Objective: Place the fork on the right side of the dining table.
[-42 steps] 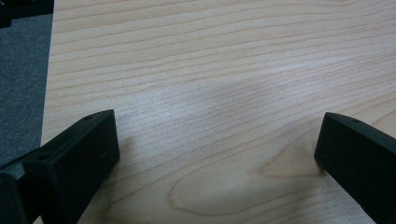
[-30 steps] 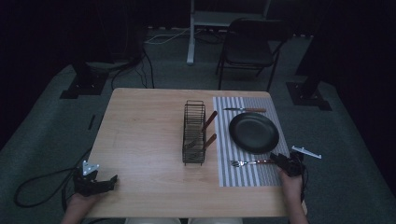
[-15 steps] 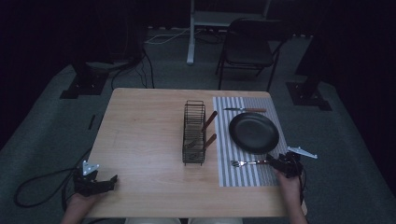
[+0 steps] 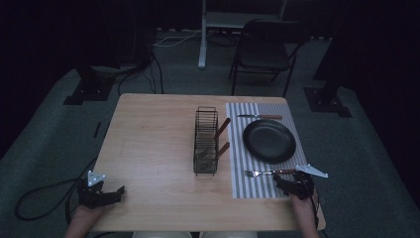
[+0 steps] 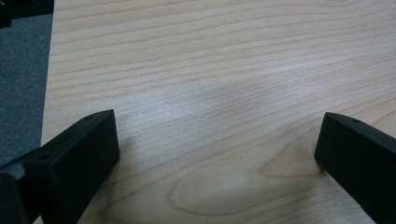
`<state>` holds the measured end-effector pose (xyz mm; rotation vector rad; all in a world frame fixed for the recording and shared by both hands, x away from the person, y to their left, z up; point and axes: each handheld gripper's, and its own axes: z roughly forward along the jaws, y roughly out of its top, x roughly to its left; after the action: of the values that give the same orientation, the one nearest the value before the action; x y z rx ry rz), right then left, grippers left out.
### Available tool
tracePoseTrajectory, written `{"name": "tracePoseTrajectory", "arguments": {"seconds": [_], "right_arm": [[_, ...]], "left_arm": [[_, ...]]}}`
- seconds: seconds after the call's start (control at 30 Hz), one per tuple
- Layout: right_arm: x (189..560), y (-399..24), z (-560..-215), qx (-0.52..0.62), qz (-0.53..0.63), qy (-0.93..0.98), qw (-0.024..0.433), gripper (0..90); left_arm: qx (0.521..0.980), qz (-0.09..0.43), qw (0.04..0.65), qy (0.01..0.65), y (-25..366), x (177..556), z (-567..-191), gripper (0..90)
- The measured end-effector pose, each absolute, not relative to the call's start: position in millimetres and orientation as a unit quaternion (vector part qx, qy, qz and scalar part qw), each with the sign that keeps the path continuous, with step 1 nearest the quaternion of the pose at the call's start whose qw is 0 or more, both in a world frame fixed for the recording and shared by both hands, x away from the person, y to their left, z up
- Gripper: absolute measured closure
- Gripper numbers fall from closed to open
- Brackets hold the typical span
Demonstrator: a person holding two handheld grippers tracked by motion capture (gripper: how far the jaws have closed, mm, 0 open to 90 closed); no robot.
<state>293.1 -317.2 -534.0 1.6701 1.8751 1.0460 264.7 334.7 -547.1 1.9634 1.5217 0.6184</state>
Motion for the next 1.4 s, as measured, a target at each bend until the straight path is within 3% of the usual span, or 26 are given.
{"name": "tracePoseTrajectory", "arguments": {"seconds": [0.57, 0.83, 1.4], "right_arm": [[262.4, -283.4, -548.1, 0.603, 0.333, 0.685, 0.238, 11.0], [255.0, -289.1, -550.4, 0.62, 0.294, 0.679, 0.26, 11.1], [258.1, -290.4, -550.6, 0.626, 0.292, 0.674, 0.263, 11.1]], "left_arm": [[0.735, 0.231, 0.287, 0.57, 334.7, 264.7, -547.0, 0.0], [0.734, 0.231, 0.287, 0.57, 334.6, 264.7, -547.1, 0.0], [0.734, 0.231, 0.287, 0.57, 334.6, 264.6, -547.0, 0.0]]}}
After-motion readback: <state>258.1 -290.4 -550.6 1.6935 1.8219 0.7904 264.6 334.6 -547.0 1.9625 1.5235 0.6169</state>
